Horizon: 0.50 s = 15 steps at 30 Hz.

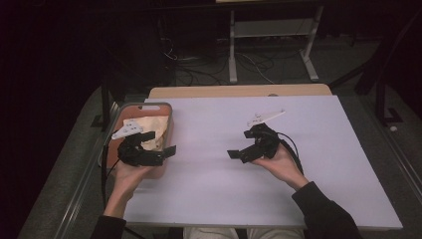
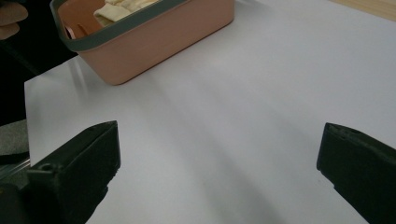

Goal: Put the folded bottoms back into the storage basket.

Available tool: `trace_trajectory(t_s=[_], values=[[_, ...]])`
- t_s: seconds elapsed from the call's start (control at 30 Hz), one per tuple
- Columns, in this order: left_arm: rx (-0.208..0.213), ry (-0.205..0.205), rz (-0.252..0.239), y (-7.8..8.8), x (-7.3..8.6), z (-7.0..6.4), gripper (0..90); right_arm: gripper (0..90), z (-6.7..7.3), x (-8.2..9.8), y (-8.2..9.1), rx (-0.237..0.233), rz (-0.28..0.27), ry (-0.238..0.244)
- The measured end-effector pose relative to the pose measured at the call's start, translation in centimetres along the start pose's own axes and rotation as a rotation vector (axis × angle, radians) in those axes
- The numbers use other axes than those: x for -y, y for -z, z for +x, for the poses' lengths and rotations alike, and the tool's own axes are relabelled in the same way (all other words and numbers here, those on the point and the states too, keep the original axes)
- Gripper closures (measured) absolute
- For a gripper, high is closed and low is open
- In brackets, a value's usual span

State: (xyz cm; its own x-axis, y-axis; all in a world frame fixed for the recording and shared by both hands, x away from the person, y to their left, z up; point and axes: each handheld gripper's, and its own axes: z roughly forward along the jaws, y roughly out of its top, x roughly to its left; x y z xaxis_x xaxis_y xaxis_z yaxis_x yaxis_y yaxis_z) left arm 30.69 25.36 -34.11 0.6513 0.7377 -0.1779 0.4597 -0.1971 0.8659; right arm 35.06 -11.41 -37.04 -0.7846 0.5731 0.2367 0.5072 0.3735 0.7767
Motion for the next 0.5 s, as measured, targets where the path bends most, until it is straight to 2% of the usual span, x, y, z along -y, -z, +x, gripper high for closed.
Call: trace_trajectory(t_s=[0.13,0.5], values=[[0.004,-0.006,0.005,-0.1,0.4,-0.4,0.0,0.0,-0.3,0.8,0.6,0.009,-0.005,-0.006],[0.009,-0.063,0.022,-0.5,1.3,-1.3,0.0,0.0,-1.2,2.8,2.4,0.031,-0.022,-0.034]])
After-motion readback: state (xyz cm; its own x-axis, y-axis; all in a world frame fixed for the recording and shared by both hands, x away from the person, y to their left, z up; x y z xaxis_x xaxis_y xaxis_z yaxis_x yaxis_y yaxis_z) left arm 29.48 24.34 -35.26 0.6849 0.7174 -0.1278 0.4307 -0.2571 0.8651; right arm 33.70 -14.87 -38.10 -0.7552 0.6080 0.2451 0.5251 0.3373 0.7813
